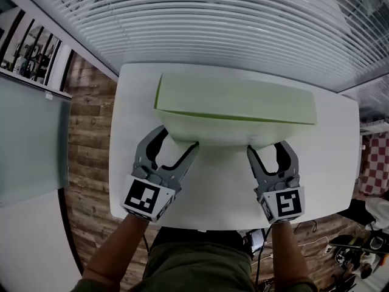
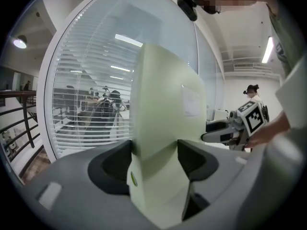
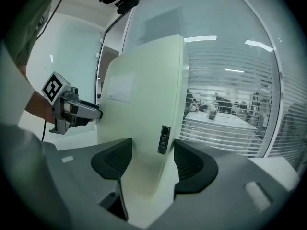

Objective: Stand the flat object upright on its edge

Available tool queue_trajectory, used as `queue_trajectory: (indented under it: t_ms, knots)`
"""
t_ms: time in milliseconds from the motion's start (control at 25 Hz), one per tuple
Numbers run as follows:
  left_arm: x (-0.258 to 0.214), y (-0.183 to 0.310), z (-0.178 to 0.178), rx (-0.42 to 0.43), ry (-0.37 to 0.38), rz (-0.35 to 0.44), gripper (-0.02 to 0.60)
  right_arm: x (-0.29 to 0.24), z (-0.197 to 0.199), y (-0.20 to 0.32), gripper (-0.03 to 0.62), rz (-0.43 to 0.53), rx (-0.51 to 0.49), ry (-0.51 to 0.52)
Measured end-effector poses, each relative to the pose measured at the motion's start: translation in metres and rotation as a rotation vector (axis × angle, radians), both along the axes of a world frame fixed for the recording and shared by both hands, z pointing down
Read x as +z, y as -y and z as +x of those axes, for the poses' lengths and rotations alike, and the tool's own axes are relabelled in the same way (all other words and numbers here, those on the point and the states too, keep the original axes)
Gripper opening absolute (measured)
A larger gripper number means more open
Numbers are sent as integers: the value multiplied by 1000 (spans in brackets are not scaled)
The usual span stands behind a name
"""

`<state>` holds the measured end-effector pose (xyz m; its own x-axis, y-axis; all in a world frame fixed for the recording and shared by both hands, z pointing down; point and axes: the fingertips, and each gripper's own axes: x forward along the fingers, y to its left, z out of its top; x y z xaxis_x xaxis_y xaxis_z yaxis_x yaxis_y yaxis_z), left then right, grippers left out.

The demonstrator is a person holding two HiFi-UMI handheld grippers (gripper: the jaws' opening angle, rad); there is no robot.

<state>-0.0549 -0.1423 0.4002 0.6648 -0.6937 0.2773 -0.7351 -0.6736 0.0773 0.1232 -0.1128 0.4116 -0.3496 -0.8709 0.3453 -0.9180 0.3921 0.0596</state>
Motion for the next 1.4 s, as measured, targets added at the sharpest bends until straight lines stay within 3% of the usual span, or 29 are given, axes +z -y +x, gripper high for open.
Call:
queue_trajectory:
  t_ms: [200,640,1400]
  knots:
    - [-4,2,11,-3,-8,10,279,-1,3,3,278,1,7,-29]
    - [1,4,21,9,83,102,279,1,9,9,278,57,30,-21]
    - [11,1,24,-36,70,76,279,9,13,10,278,48,11,-16]
